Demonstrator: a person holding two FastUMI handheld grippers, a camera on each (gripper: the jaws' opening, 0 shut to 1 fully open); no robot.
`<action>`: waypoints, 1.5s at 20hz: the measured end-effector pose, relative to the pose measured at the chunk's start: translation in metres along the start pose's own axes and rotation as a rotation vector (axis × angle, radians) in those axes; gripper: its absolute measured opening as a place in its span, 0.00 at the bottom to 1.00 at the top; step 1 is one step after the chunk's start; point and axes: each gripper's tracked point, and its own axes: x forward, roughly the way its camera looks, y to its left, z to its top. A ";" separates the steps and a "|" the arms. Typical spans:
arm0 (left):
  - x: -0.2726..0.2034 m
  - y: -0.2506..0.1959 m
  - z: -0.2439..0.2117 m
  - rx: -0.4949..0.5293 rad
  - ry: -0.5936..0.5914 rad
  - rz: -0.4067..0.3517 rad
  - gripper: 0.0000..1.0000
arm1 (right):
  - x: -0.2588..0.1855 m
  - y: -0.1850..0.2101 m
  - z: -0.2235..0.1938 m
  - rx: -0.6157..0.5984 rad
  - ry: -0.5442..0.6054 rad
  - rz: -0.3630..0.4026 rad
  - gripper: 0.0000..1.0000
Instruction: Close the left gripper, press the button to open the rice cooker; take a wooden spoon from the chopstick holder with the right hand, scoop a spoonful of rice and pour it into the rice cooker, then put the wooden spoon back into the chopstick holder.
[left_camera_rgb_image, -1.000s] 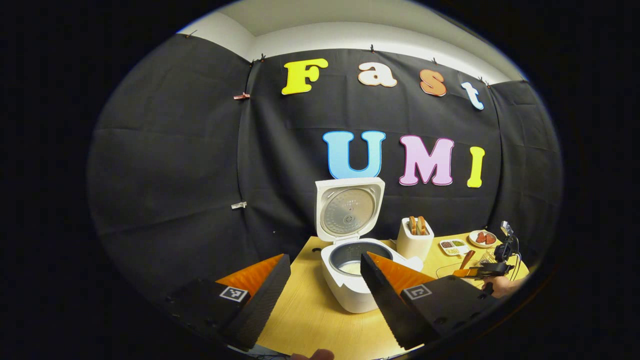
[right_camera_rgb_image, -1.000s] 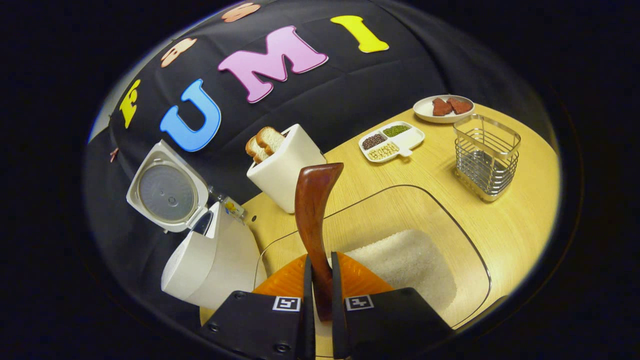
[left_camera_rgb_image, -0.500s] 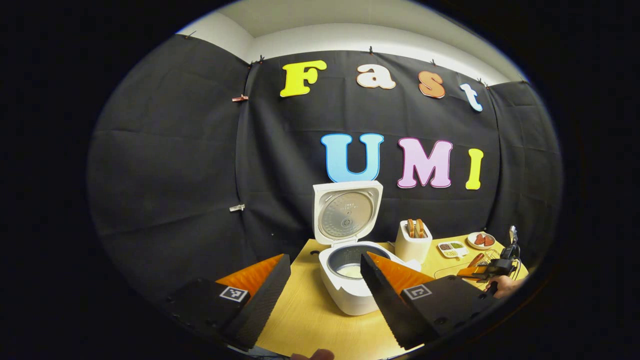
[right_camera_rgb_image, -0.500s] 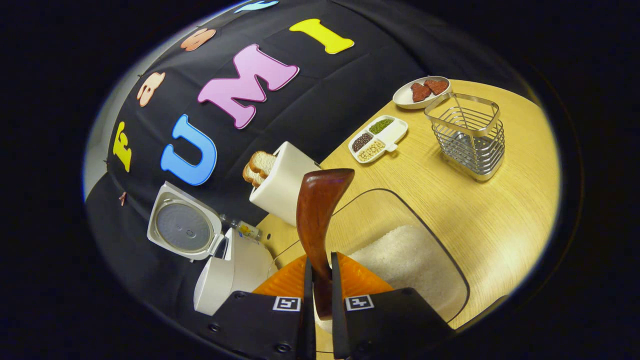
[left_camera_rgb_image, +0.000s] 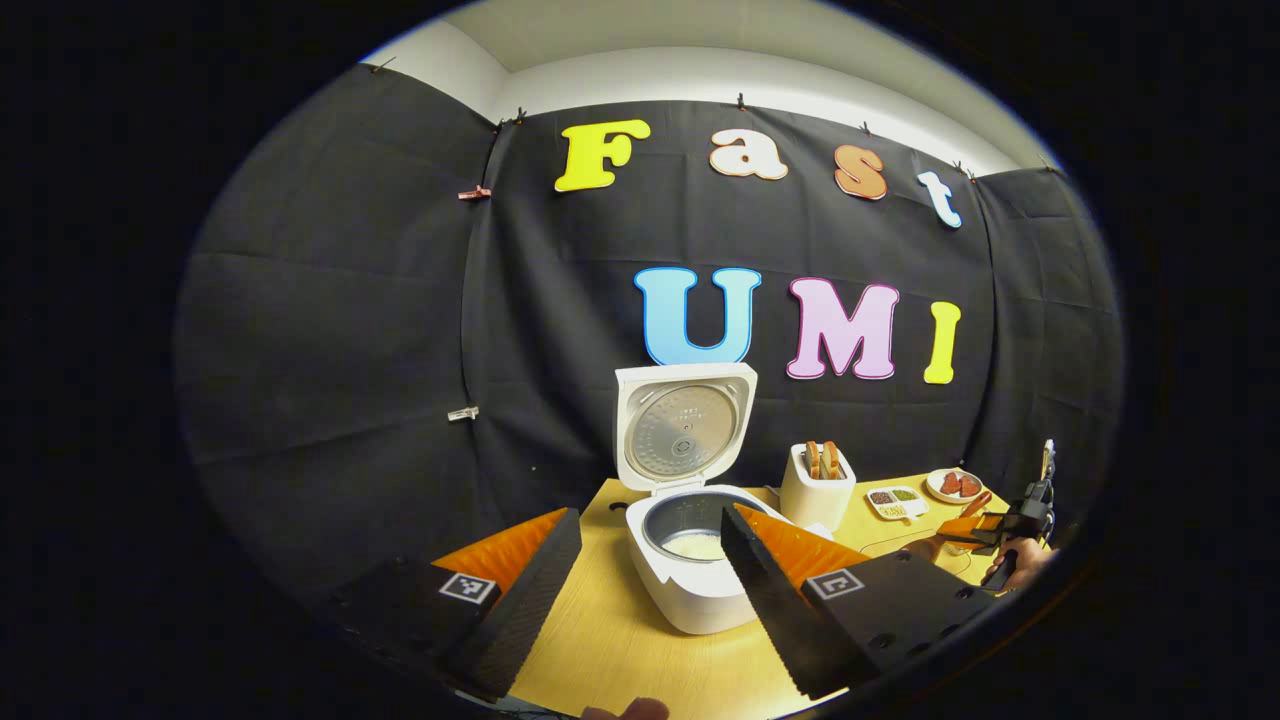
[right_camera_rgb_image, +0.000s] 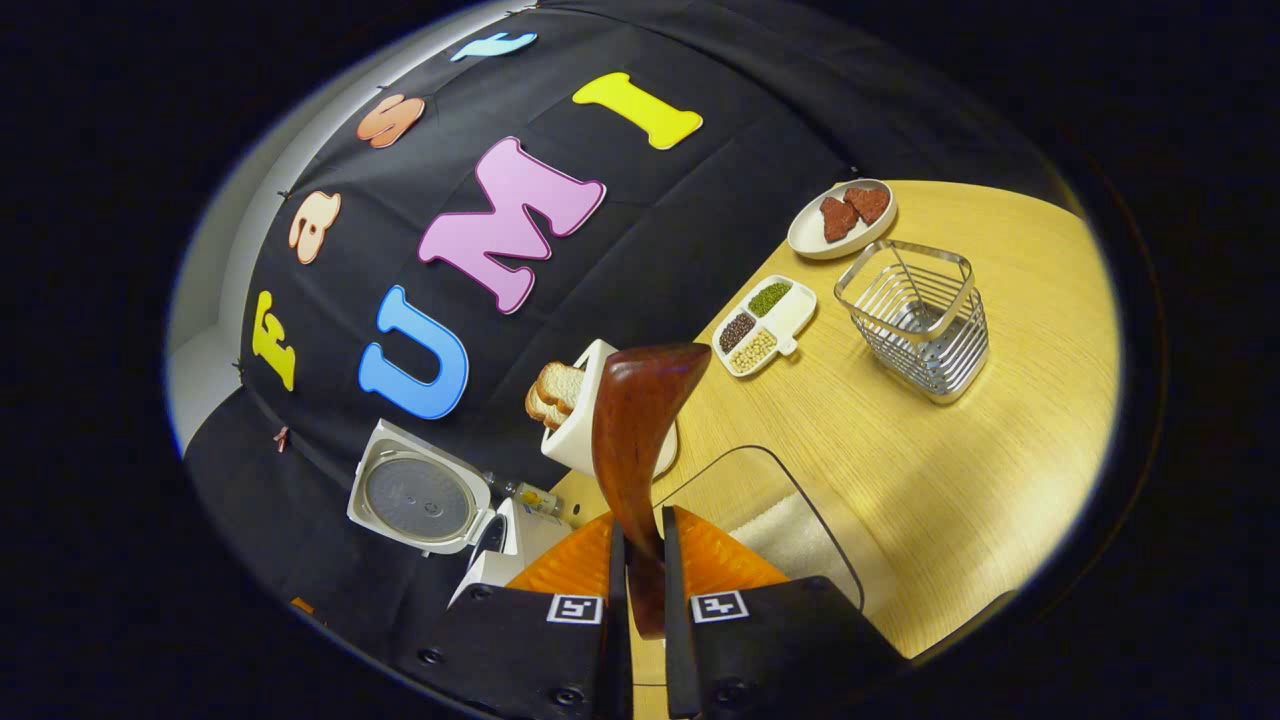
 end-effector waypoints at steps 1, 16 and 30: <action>0.000 0.000 -0.001 -0.004 0.000 -0.002 0.97 | -0.002 0.002 0.004 -0.005 -0.002 0.000 0.17; 0.001 0.032 -0.021 -0.032 0.009 0.024 0.97 | 0.004 0.154 0.031 0.070 0.000 0.195 0.17; 0.002 0.065 -0.023 -0.025 -0.019 0.043 0.97 | 0.087 0.301 -0.043 0.005 0.044 0.284 0.18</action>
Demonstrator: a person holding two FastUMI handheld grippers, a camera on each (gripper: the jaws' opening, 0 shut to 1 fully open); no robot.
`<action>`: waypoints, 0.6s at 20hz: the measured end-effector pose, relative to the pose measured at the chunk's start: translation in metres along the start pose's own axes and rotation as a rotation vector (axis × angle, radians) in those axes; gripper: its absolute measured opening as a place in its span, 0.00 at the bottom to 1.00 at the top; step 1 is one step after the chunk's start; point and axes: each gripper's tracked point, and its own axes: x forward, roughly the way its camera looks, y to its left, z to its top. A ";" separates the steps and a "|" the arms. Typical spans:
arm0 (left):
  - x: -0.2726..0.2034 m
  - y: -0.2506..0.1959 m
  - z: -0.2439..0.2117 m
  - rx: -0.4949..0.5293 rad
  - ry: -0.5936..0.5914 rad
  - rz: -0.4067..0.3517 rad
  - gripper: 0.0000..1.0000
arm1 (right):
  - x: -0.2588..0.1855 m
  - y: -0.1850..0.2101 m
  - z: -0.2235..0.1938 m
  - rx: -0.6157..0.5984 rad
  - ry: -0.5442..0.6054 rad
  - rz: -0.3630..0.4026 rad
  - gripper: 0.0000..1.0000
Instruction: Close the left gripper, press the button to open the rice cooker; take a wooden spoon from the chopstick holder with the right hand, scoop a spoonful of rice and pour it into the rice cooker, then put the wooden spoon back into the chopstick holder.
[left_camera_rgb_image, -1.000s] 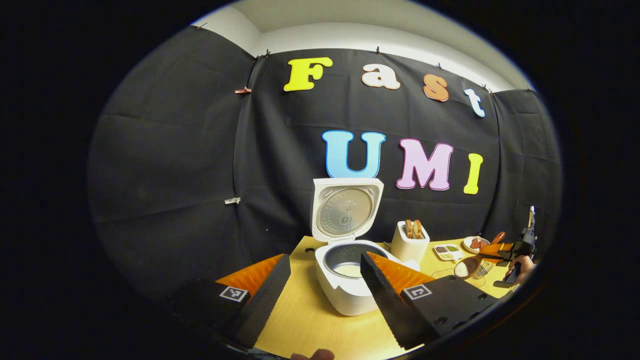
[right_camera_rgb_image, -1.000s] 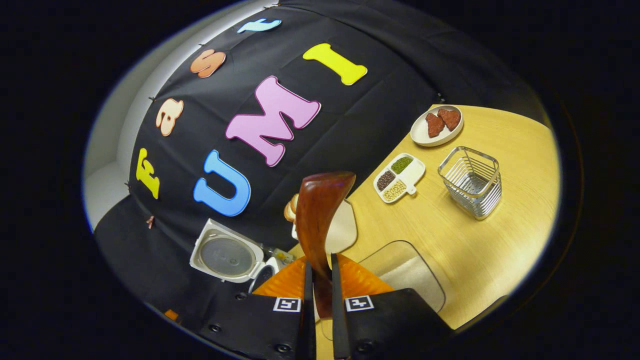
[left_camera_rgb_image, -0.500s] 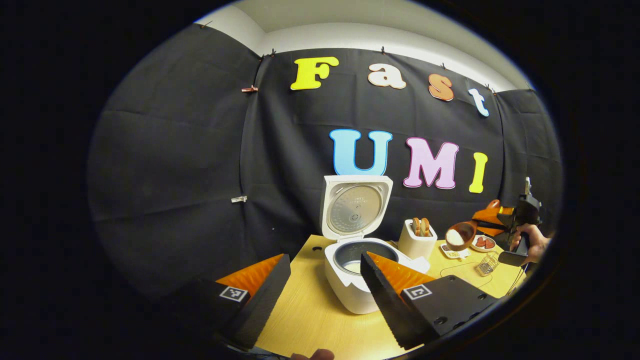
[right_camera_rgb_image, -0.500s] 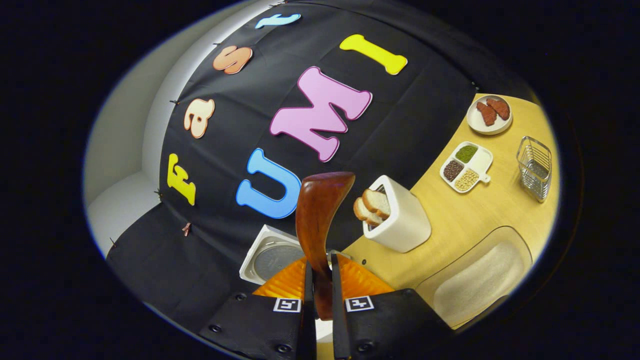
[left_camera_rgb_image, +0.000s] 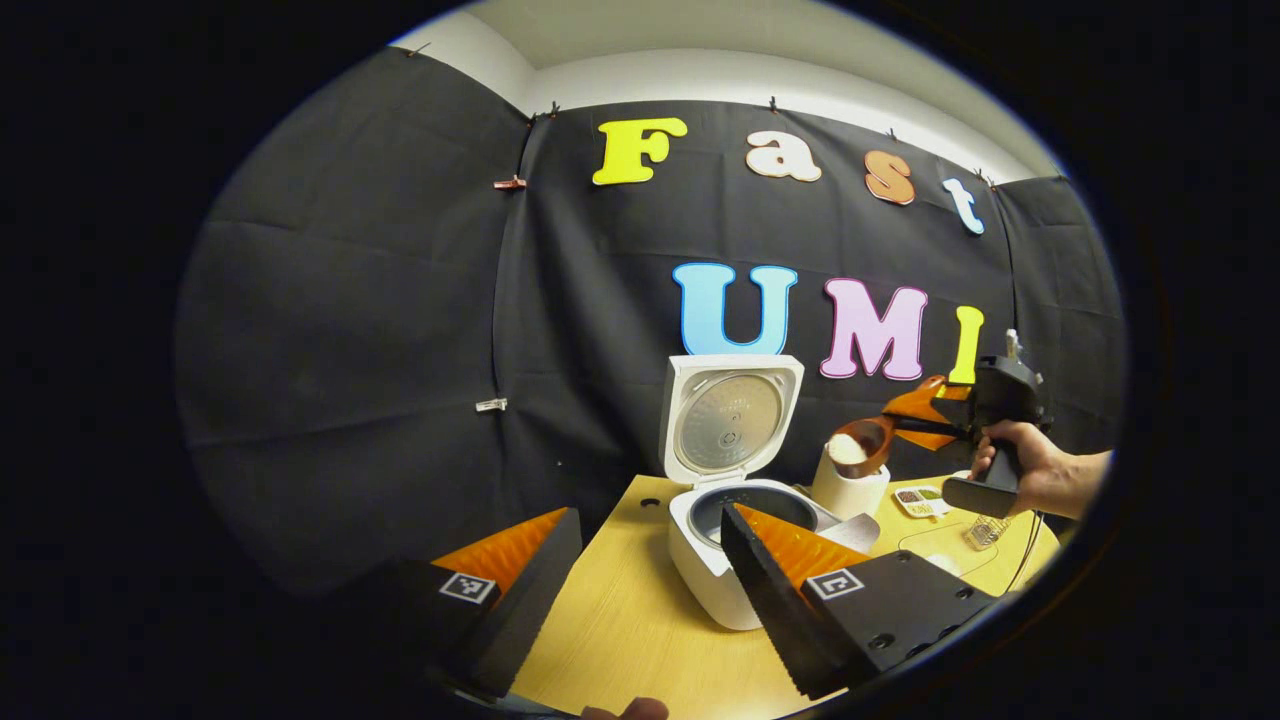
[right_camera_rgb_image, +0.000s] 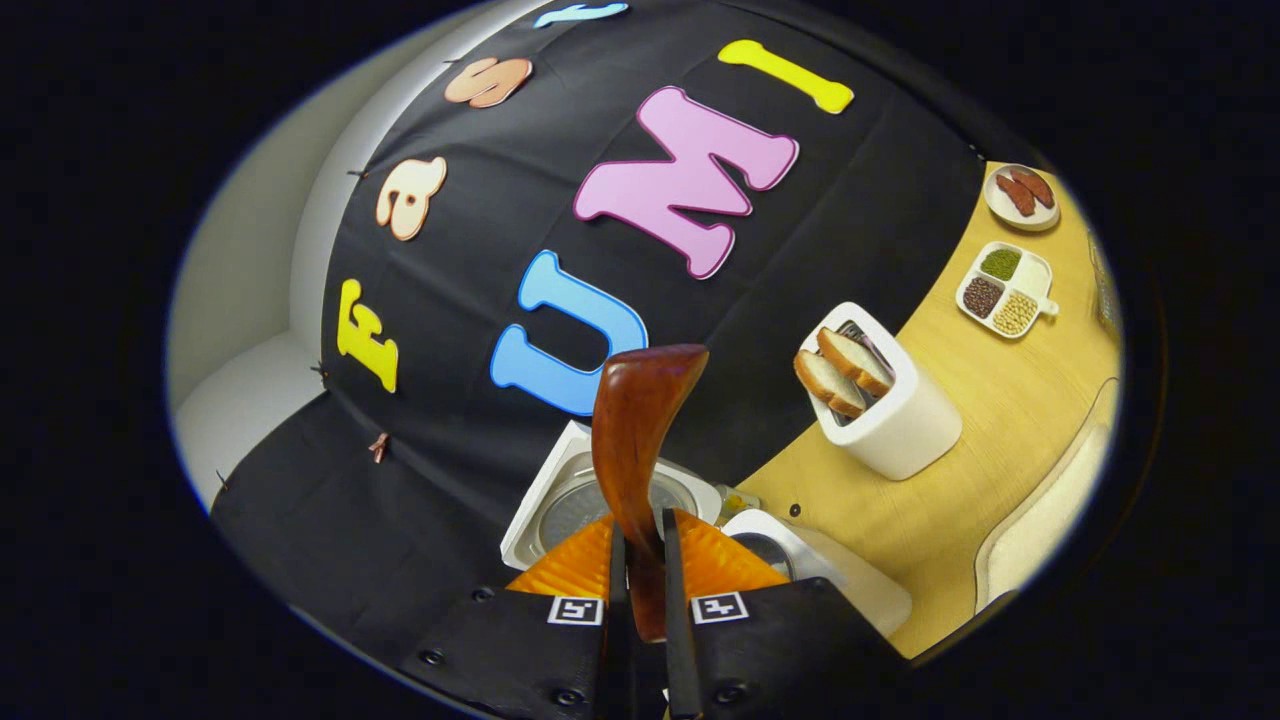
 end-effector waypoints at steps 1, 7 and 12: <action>0.000 0.002 0.000 -0.004 0.000 0.002 0.97 | 0.008 0.003 -0.005 -0.048 0.004 -0.007 0.17; -0.006 0.019 -0.011 -0.016 0.014 0.020 0.97 | 0.049 0.010 -0.030 -0.326 0.044 -0.056 0.17; -0.009 0.031 -0.021 -0.016 0.035 0.036 0.97 | 0.069 0.016 -0.037 -0.451 0.064 -0.072 0.17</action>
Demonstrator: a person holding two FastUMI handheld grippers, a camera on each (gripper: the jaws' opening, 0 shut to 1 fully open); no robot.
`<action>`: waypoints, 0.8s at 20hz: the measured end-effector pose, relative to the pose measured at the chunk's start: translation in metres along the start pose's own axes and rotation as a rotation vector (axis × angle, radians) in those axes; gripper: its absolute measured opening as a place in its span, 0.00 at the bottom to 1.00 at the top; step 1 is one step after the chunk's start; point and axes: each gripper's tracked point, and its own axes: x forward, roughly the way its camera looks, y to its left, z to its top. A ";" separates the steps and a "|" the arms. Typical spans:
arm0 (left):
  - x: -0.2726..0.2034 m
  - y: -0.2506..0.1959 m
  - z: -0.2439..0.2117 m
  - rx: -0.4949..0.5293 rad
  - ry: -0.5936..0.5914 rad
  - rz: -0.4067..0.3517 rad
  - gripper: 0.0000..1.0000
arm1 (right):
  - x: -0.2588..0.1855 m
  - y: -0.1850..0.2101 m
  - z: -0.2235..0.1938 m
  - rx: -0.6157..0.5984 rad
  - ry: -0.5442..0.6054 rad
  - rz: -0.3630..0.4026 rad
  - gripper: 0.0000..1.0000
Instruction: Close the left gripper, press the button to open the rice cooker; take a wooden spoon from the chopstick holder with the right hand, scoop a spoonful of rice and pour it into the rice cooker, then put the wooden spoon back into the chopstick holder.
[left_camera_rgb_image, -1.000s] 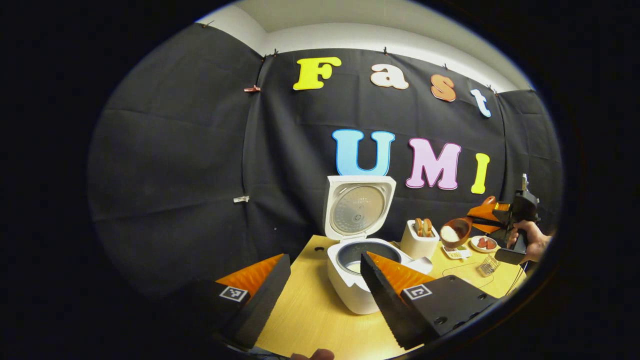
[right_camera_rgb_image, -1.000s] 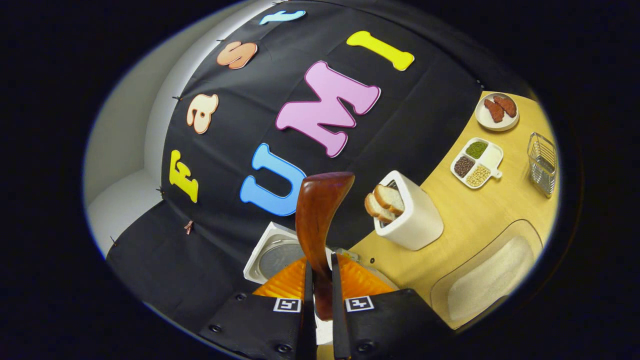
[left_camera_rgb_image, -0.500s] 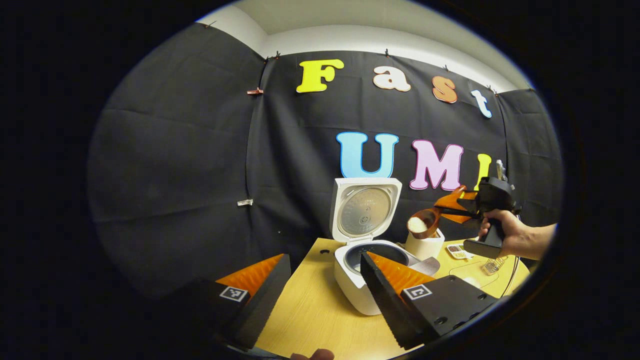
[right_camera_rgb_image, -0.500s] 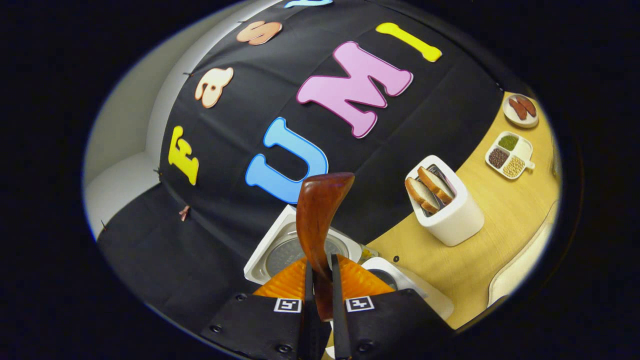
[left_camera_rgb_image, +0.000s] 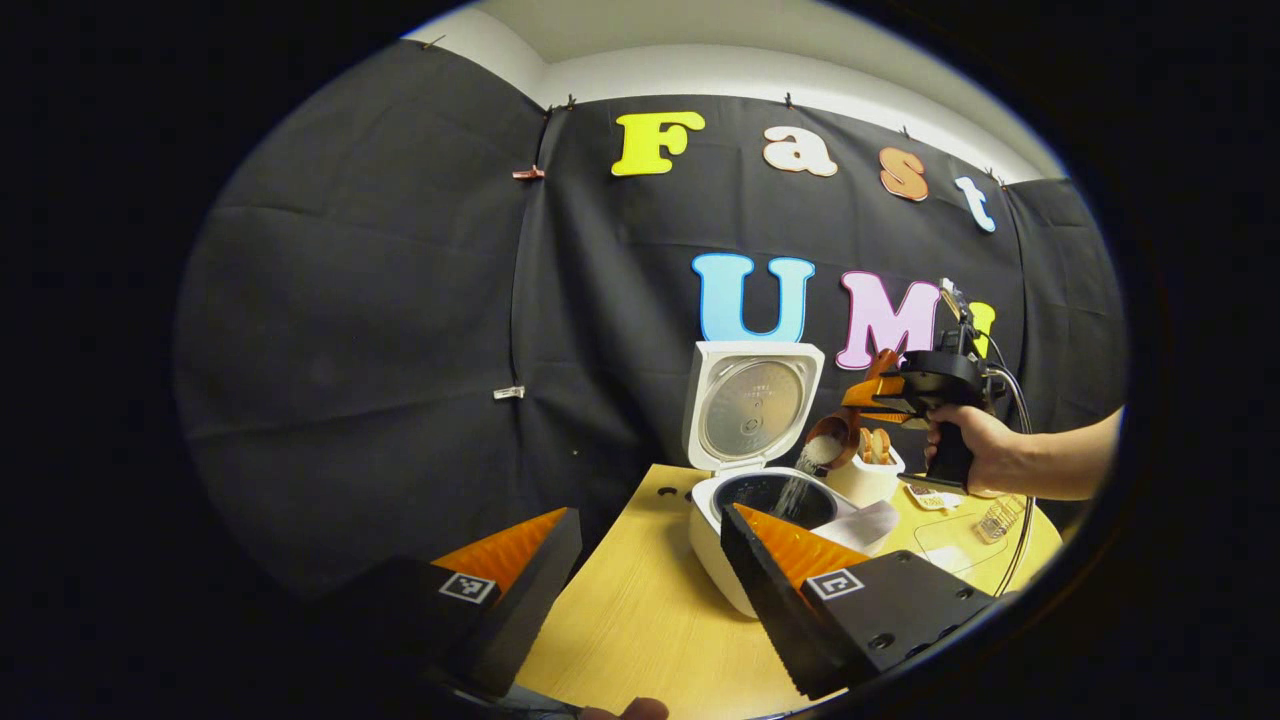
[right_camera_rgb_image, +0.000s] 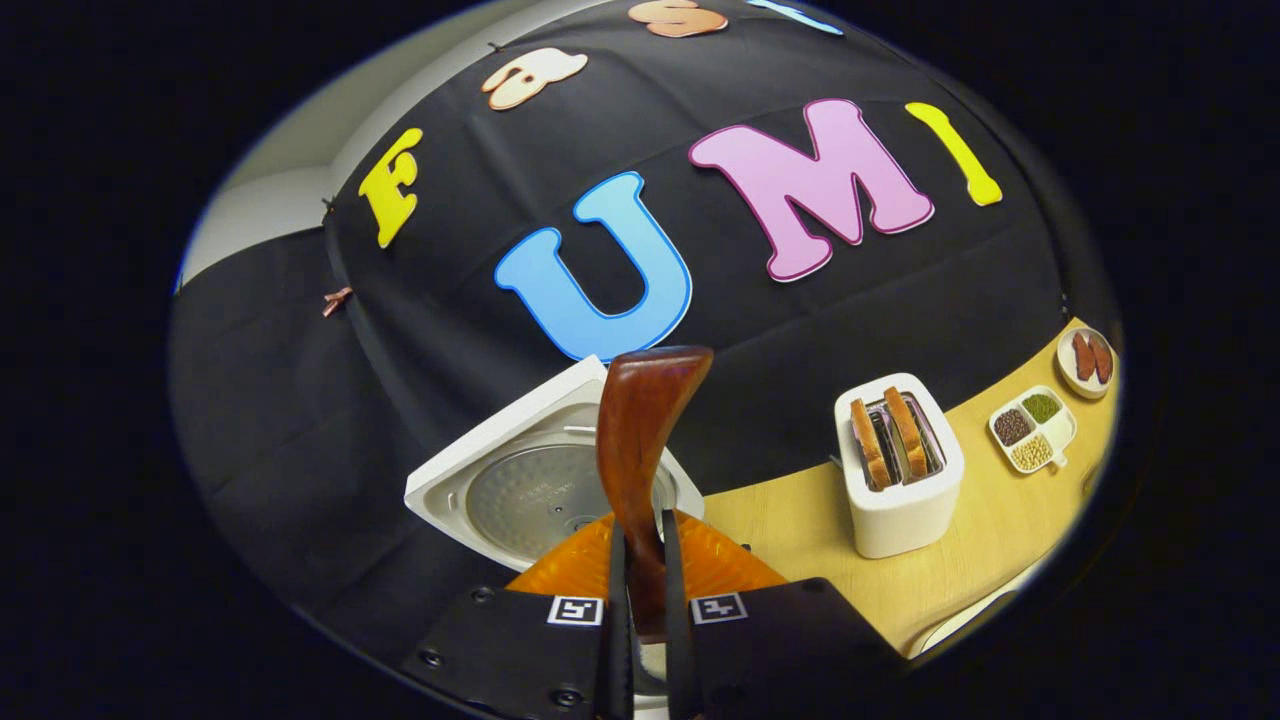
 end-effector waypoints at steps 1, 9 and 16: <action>0.000 0.001 0.000 -0.002 0.003 0.002 0.97 | 0.001 0.001 0.001 -0.020 0.001 -0.001 0.17; 0.000 0.001 -0.006 -0.008 0.014 0.003 0.97 | 0.004 0.016 -0.002 -0.266 0.004 0.024 0.17; -0.001 -0.001 -0.008 -0.008 0.017 -0.004 0.97 | 0.001 0.056 -0.007 -0.526 -0.012 0.107 0.17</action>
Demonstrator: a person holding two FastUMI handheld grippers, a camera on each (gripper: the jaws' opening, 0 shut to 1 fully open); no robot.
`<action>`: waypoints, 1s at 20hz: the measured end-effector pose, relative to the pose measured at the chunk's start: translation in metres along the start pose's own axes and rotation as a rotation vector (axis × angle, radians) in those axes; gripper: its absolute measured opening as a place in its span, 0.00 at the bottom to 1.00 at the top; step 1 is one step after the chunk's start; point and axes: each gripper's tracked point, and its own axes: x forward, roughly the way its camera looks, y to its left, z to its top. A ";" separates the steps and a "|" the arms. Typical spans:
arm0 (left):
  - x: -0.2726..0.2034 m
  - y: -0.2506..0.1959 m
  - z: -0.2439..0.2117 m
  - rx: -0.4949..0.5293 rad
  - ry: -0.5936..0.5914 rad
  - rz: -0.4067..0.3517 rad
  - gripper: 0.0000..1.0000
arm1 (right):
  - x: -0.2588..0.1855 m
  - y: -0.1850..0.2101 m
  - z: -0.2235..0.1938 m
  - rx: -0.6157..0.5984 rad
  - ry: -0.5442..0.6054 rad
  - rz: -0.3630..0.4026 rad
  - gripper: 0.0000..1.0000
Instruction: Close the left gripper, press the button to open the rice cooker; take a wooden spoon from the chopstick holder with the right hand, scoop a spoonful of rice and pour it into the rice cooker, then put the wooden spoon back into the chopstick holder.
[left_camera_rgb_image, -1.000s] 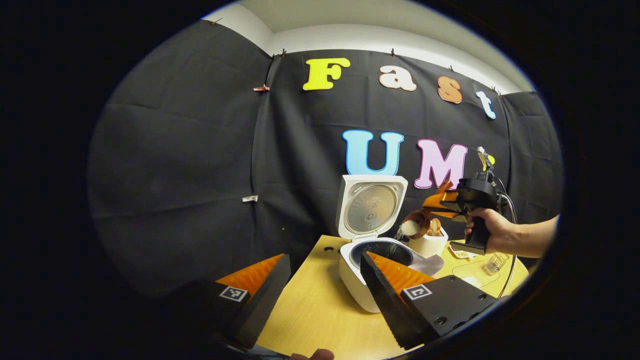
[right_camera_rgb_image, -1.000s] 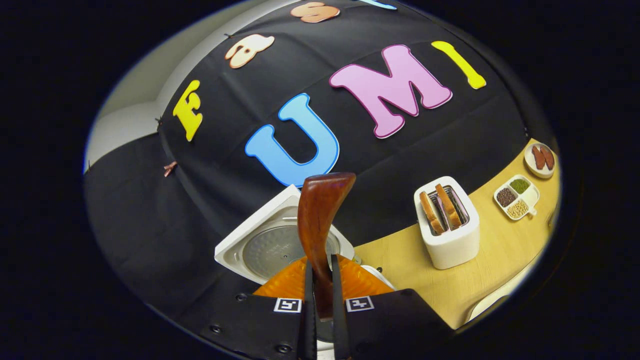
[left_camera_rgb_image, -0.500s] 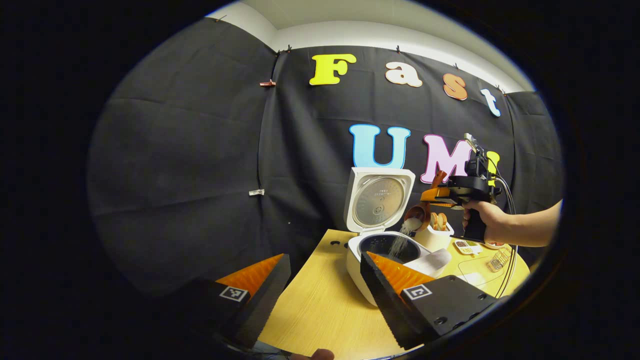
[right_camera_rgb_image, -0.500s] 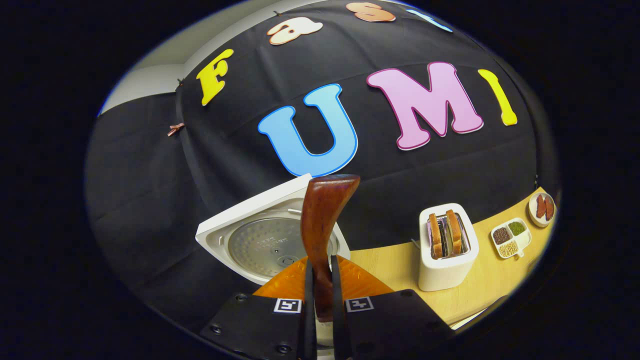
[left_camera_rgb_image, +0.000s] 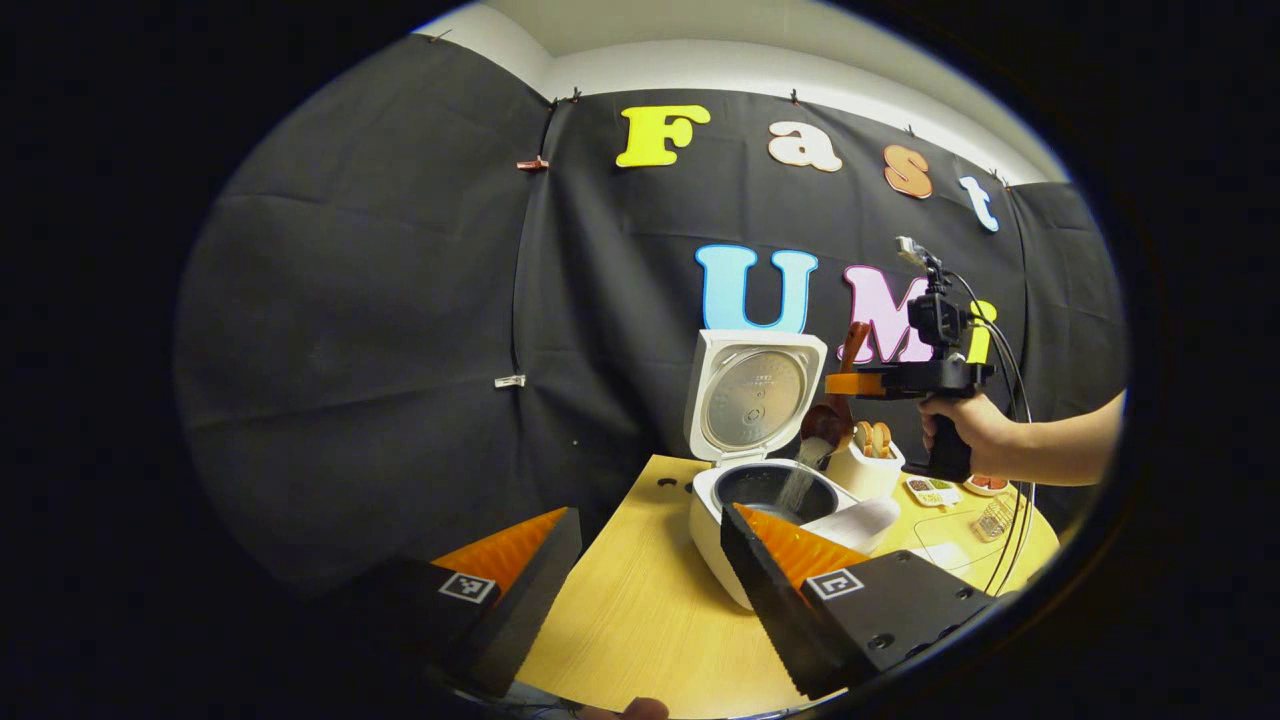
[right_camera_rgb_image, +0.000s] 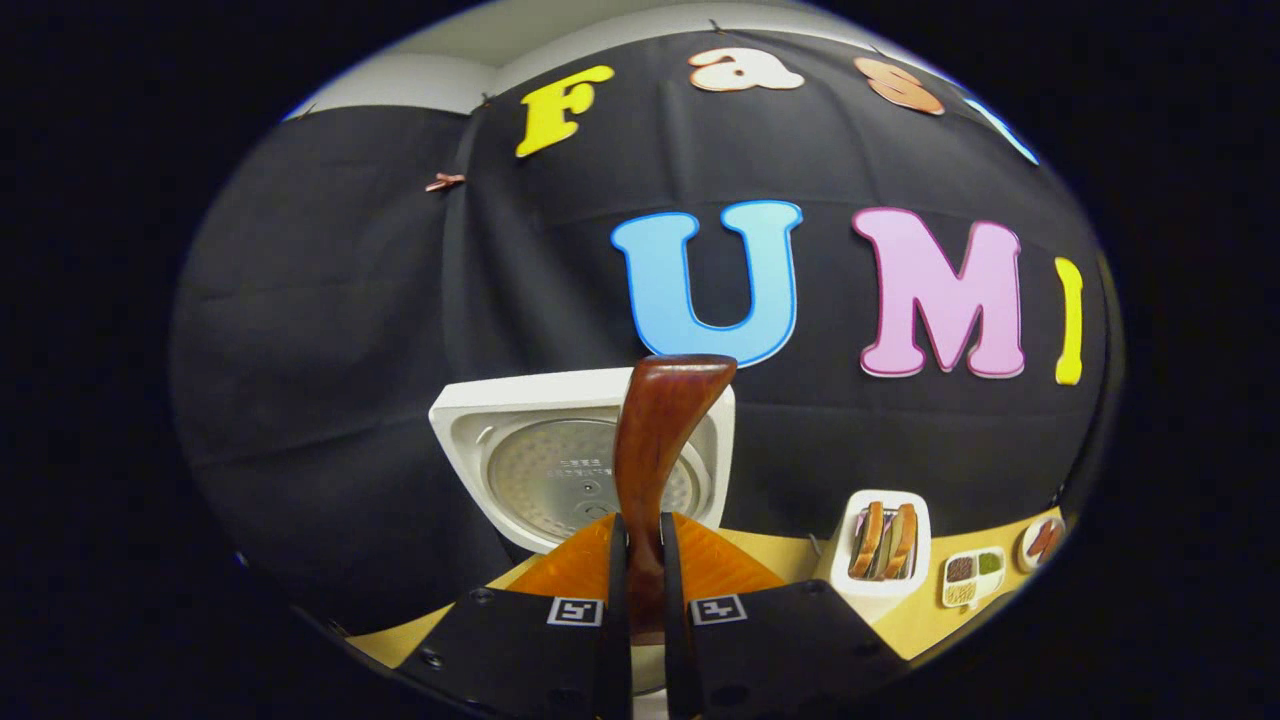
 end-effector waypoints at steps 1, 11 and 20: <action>-0.001 0.000 0.000 -0.002 0.000 0.001 0.97 | 0.001 0.005 0.001 -0.037 -0.002 0.010 0.17; -0.010 0.003 -0.002 0.019 -0.009 0.018 0.96 | -0.005 0.056 -0.005 -0.533 -0.023 0.087 0.17; -0.021 -0.001 -0.007 0.014 -0.007 0.028 0.97 | -0.011 0.050 -0.010 -0.394 0.013 0.107 0.17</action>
